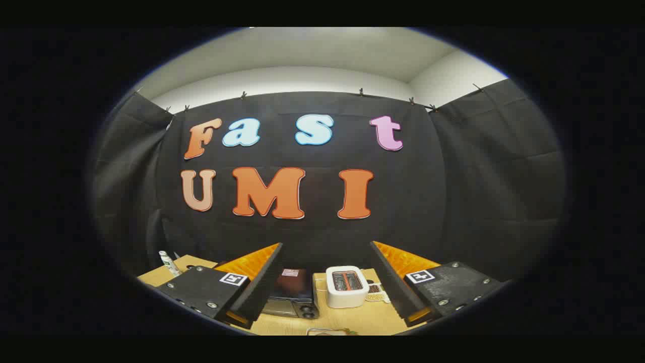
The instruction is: Open the toaster oven, put the food inside, and close the toaster oven door.
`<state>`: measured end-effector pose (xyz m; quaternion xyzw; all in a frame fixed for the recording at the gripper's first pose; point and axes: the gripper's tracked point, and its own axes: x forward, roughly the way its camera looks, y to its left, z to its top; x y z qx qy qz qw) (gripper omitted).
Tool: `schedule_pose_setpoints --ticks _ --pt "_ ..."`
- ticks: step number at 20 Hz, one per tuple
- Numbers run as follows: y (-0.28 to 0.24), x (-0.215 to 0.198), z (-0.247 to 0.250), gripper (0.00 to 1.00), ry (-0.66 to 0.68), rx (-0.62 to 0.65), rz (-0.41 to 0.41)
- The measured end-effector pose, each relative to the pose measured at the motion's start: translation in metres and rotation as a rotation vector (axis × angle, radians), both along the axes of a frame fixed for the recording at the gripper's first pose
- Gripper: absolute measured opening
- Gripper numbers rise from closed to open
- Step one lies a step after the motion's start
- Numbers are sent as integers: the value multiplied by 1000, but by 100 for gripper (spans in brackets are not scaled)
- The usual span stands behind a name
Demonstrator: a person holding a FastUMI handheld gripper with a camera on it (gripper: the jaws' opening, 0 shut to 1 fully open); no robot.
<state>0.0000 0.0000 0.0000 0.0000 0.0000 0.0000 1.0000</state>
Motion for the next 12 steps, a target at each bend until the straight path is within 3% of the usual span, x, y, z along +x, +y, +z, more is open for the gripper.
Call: schedule_pose_setpoints --ticks 12 --pt "6 3 -5 98 12 -8 8"
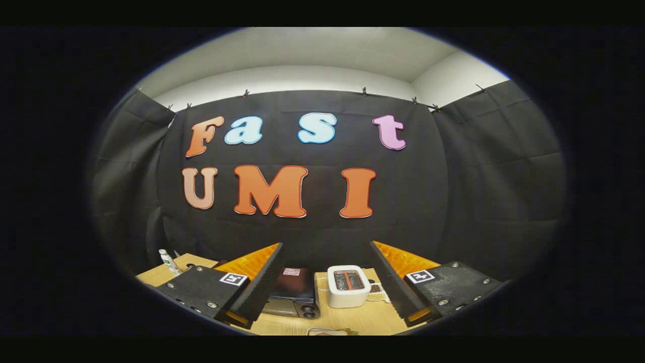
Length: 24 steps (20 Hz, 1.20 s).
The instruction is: Open the toaster oven, put the food inside, and close the toaster oven door.
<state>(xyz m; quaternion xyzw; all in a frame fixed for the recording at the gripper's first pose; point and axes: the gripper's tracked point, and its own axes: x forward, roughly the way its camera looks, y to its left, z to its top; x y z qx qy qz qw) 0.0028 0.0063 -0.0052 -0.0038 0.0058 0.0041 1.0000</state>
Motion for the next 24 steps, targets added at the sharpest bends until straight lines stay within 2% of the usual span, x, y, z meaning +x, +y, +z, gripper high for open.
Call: schedule_pose_setpoints --ticks 11,24 --pt "2 2 -4 98 11 2 0" --pt "33 12 -47 98 106 0 50"
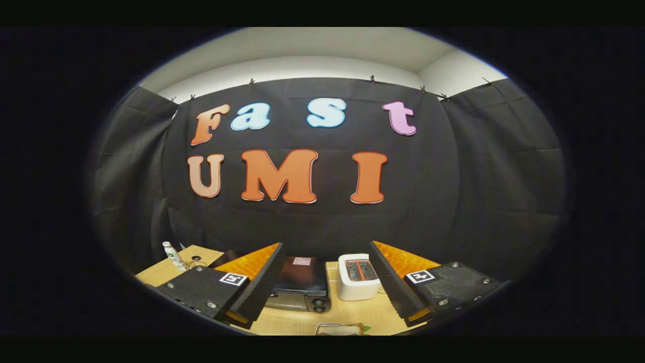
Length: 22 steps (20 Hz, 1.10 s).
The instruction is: Open the toaster oven, put the food inside, and close the toaster oven door.
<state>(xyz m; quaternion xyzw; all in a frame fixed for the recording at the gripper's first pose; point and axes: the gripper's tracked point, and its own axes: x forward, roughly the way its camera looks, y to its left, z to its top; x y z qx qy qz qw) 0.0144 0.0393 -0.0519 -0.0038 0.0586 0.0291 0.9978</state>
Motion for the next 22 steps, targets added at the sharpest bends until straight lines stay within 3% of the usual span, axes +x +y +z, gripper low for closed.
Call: schedule_pose_setpoints --ticks 17,22 --pt "137 35 -159 99 326 -22 201" --pt "154 48 -185 99 368 -27 191"
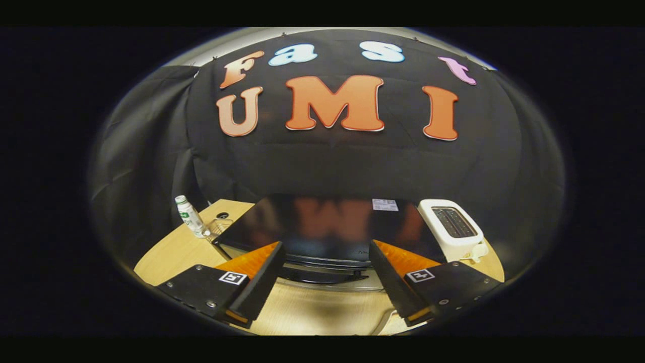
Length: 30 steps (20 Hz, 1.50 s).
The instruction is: Open the toaster oven, put the food inside, and close the toaster oven door.
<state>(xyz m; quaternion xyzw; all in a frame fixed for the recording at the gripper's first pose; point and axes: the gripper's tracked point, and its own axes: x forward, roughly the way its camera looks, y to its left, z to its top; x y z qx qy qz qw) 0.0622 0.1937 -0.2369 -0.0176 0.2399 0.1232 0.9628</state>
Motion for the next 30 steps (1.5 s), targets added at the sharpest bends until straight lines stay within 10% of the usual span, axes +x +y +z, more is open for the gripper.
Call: schedule_pose_setpoints --ticks 14,30 --pt "13 -38 -19 79 -112 37 16" --pt "29 -147 -95 77 231 41 238"
